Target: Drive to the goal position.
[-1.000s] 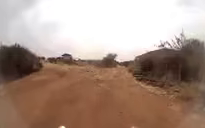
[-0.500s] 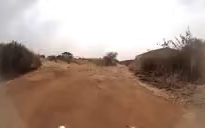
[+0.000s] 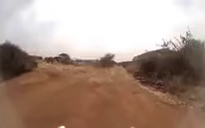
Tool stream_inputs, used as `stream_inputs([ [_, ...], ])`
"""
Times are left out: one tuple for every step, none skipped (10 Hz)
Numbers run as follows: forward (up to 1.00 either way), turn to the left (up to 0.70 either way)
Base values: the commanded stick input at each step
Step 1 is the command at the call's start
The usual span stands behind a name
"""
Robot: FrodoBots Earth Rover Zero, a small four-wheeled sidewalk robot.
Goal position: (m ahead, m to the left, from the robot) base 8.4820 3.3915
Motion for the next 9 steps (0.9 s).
stream_inputs([
  [0.5, 0.0],
  [0.5, 0.0],
  [0.5, 0.0],
  [0.5, 0.0],
  [0.5, 0.0],
  [0.5, 0.0],
  [0.5, 0.0],
  [0.5, 0.0],
  [0.5, 0.0],
])
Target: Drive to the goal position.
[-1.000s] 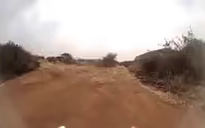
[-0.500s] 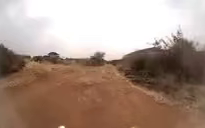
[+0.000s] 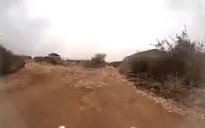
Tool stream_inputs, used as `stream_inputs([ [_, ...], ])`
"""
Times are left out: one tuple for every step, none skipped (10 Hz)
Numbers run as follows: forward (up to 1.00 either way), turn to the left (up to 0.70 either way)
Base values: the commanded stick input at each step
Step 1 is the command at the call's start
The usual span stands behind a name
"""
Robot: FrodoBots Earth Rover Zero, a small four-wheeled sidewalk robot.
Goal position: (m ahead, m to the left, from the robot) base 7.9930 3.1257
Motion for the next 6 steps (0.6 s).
stream_inputs([
  [0.5, 0.0],
  [0.5, 0.0],
  [0.5, 0.0],
  [0.5, 0.0],
  [0.5, 0.0],
  [0.5, 0.0],
])
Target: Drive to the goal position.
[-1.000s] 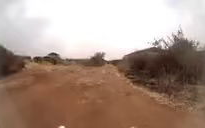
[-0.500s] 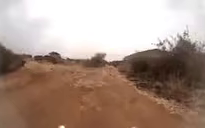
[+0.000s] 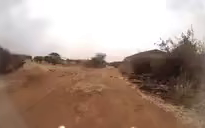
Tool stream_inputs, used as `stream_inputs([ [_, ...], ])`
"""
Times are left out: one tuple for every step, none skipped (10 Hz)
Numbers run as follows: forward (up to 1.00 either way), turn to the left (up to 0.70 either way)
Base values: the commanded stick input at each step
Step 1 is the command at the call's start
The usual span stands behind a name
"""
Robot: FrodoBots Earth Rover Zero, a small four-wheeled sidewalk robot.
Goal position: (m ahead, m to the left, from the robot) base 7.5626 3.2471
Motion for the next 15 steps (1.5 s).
stream_inputs([
  [0.5, 0.0],
  [0.5, -0.25],
  [0.5, -0.5],
  [0.5, -0.5],
  [0.5, -0.5],
  [0.5, -0.5],
  [0.5, -0.5],
  [0.5, -0.04],
  [0.5, 0.0],
  [0.5, 0.0],
  [0.5, 0.0],
  [0.5, 0.0],
  [0.5, 0.0],
  [0.5, 0.0],
  [0.5, 0.0],
])
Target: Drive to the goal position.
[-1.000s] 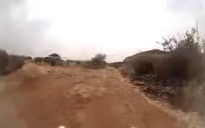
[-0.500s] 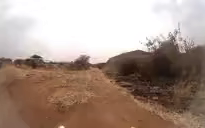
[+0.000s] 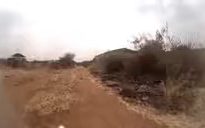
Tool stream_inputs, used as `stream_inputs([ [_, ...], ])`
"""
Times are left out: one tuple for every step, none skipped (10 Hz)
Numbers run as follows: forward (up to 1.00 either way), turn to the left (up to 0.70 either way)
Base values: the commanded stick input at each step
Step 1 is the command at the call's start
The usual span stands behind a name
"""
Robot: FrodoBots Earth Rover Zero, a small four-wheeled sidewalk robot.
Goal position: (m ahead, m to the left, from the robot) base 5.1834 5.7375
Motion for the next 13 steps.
stream_inputs([
  [0.5, 0.0],
  [0.5, 0.0],
  [0.5, 0.0],
  [0.5, 0.0],
  [0.5, 0.0],
  [0.5, 0.0],
  [0.5, 0.0],
  [0.5, 0.0],
  [0.5, 0.0],
  [0.5, 0.0],
  [0.5, 0.0],
  [0.5, 0.0],
  [0.5, 0.0],
])
